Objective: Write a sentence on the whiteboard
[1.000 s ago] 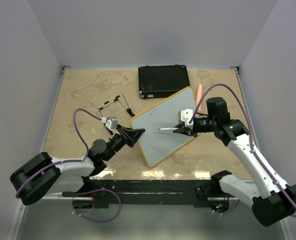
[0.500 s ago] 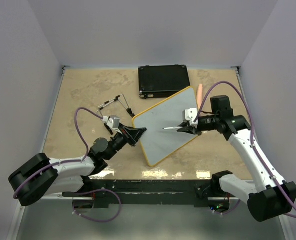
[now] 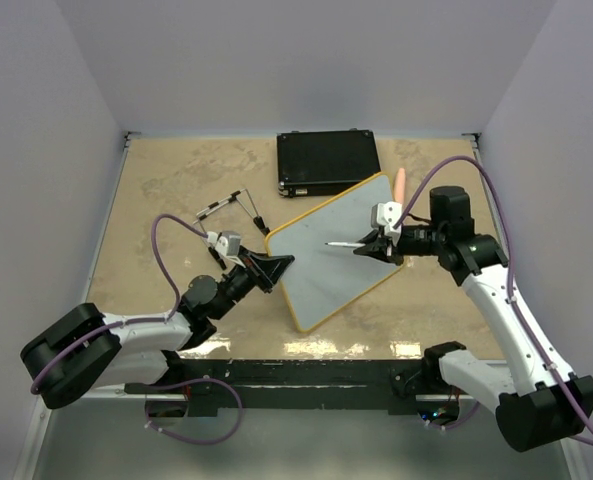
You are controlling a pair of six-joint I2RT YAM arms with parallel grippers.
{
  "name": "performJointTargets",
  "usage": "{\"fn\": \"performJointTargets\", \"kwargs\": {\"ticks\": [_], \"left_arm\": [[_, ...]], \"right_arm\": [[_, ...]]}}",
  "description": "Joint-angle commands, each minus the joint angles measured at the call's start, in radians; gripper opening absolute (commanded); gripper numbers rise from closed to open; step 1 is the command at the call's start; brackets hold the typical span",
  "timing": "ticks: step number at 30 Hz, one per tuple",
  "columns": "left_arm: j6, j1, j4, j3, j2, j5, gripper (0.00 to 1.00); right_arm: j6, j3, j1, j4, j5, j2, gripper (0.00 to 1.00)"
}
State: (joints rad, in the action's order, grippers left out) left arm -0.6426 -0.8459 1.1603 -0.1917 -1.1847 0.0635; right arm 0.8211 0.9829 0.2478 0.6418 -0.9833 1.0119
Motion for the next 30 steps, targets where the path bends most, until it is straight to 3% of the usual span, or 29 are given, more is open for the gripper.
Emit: {"fn": "performJointTargets", "kwargs": {"ticks": [1,5,13,30], "left_arm": [[0.064,-0.002,0.023,-0.029,-0.001,-0.022,0.00],[0.052,-0.004,0.001,-0.051,0.004,-0.022,0.00],[0.024,-0.010,0.026,-0.084,-0.049,-0.028,0.00],[0.012,-0.019,0.029,-0.063,-0.039,-0.007,0.00]], "right_arm": [[-0.135,0.065,-0.001,-0.085,0.021,-0.039,0.00],[-0.195,0.086,0.011,-0.106,0.064,-0.050,0.00],[-0.287,0.065,0.191,-0.194,0.259,-0.059,0.00],[-0.175,0.030,0.208,-0.128,0.296,-0.122,0.00]]}}
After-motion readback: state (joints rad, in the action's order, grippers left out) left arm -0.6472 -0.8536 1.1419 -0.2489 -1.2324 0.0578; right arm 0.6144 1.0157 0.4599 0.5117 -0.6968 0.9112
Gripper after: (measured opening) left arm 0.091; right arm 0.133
